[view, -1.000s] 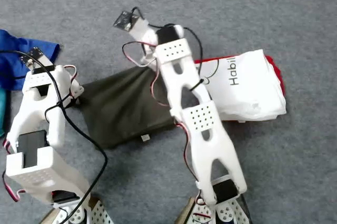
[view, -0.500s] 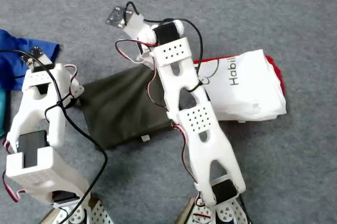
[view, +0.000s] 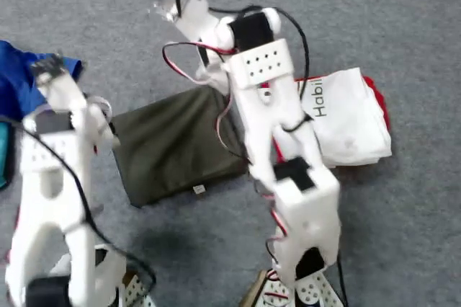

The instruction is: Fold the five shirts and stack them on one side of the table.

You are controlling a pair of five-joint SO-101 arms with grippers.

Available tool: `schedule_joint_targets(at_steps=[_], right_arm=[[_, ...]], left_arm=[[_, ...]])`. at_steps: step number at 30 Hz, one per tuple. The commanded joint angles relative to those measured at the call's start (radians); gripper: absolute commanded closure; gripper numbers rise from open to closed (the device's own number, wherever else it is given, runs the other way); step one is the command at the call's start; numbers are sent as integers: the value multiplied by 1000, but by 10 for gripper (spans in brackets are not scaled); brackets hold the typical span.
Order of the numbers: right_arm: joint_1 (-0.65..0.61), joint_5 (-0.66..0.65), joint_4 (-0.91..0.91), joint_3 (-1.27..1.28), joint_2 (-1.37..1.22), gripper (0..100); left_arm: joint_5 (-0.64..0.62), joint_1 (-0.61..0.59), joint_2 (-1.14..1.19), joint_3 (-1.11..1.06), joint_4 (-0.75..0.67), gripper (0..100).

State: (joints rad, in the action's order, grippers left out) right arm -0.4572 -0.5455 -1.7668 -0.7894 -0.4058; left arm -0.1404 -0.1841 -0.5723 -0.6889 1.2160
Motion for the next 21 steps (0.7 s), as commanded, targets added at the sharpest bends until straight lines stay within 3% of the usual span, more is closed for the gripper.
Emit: schedule_joint_targets(at_steps=[1, 5, 11, 21], right_arm=[[-15, 0, 54, 383, 236, 995], [-16, 2, 241, 713, 318, 995], [-15, 48, 480, 1020, 294, 995], [97, 60, 632, 1113, 160, 994]], left_arm=[[69, 74, -194, -224, -60, 982], [101, 160, -286, -377, -92, 982], [147, 176, -234, -385, -120, 982], [153, 112, -48, -341, -212, 982]])
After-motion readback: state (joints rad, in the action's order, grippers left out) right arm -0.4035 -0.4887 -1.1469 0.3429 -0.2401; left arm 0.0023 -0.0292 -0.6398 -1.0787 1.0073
